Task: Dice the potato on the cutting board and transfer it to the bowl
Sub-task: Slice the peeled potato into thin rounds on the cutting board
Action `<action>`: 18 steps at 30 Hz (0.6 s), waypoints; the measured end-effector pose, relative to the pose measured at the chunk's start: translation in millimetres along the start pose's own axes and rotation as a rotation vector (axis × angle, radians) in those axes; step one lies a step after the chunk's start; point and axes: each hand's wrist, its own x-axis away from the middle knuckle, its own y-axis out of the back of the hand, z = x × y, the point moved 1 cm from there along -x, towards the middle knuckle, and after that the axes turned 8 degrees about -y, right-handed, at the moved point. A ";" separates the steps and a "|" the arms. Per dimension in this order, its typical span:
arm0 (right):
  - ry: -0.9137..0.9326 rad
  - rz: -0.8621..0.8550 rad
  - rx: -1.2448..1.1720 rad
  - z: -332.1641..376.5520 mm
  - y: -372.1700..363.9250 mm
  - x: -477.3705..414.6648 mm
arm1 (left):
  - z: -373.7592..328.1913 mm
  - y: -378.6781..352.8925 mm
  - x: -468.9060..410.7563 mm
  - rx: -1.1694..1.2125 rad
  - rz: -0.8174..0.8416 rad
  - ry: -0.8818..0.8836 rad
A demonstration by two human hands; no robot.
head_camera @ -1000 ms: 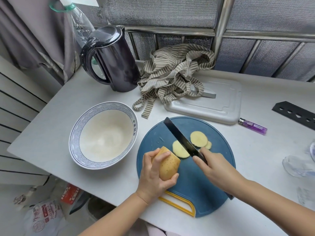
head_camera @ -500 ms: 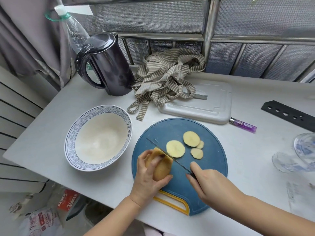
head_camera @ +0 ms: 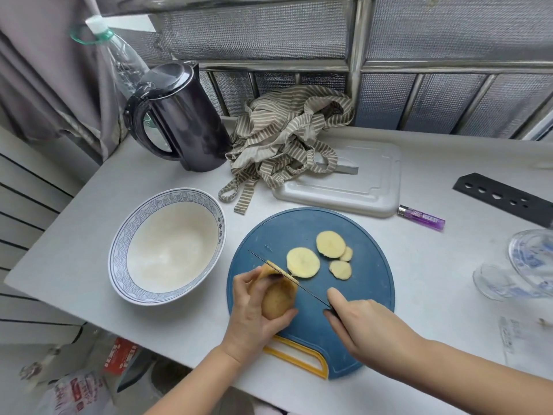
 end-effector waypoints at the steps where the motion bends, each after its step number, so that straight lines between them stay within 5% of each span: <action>1: -0.004 0.005 -0.007 0.0 0.0 -0.1 | -0.3 -0.2 0.1 0.006 -0.006 0.004; 18: 0.006 0.033 -0.043 -0.6 4.2 0.1 | 2.8 1.2 -1.5 -0.008 0.002 -0.017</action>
